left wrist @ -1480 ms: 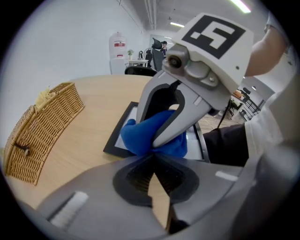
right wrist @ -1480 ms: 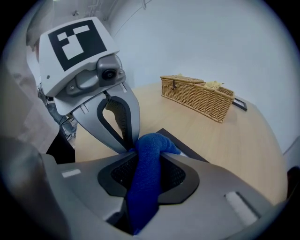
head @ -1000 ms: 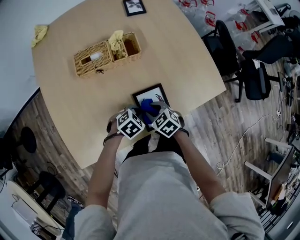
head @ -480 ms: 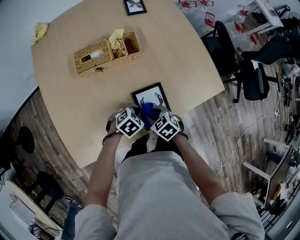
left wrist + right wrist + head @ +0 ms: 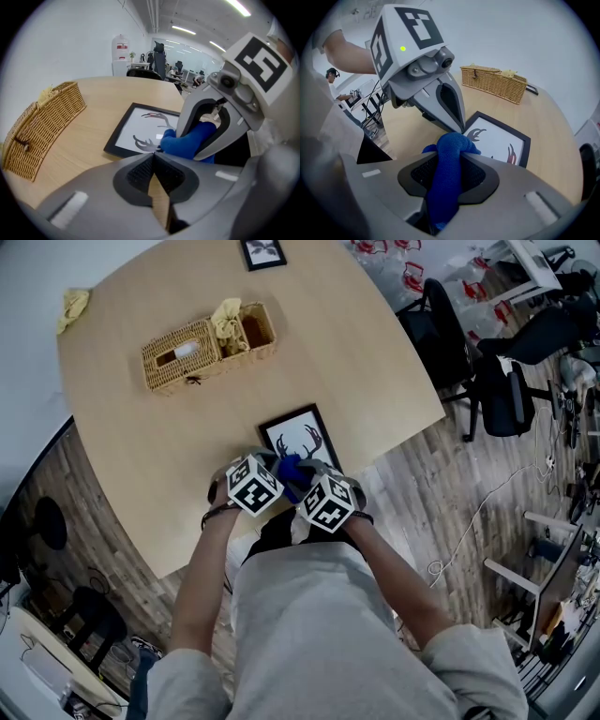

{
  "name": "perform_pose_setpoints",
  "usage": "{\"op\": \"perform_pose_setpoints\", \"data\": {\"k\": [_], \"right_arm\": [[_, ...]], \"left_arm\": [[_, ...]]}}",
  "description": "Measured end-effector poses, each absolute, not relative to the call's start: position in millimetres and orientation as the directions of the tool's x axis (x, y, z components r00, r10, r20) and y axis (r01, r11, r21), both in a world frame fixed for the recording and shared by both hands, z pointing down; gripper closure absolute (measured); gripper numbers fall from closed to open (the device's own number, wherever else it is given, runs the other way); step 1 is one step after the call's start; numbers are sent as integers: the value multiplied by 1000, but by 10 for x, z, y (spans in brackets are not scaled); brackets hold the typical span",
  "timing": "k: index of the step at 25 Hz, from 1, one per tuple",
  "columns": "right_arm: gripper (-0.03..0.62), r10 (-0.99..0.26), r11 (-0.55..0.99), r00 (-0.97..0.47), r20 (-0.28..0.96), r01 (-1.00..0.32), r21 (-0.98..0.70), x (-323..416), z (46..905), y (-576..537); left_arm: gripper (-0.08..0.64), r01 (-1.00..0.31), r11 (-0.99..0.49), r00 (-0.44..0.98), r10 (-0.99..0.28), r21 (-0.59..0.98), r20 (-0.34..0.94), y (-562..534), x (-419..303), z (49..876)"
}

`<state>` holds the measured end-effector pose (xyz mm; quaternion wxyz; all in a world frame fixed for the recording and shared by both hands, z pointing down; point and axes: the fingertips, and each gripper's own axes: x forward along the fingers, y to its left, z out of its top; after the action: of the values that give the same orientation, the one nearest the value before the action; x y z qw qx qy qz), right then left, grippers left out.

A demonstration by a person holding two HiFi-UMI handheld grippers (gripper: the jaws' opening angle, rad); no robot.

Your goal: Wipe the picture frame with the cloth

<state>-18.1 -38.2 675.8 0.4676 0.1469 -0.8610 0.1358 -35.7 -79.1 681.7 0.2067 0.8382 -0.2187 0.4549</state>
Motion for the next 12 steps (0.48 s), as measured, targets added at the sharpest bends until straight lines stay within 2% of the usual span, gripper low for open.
{"op": "perform_pose_setpoints", "data": {"k": [12], "right_arm": [[479, -68, 960, -476, 877, -271, -73, -145, 6771, -187]], "left_arm": [[508, -563, -811, 499, -184, 155, 847, -794, -376, 6824]]}}
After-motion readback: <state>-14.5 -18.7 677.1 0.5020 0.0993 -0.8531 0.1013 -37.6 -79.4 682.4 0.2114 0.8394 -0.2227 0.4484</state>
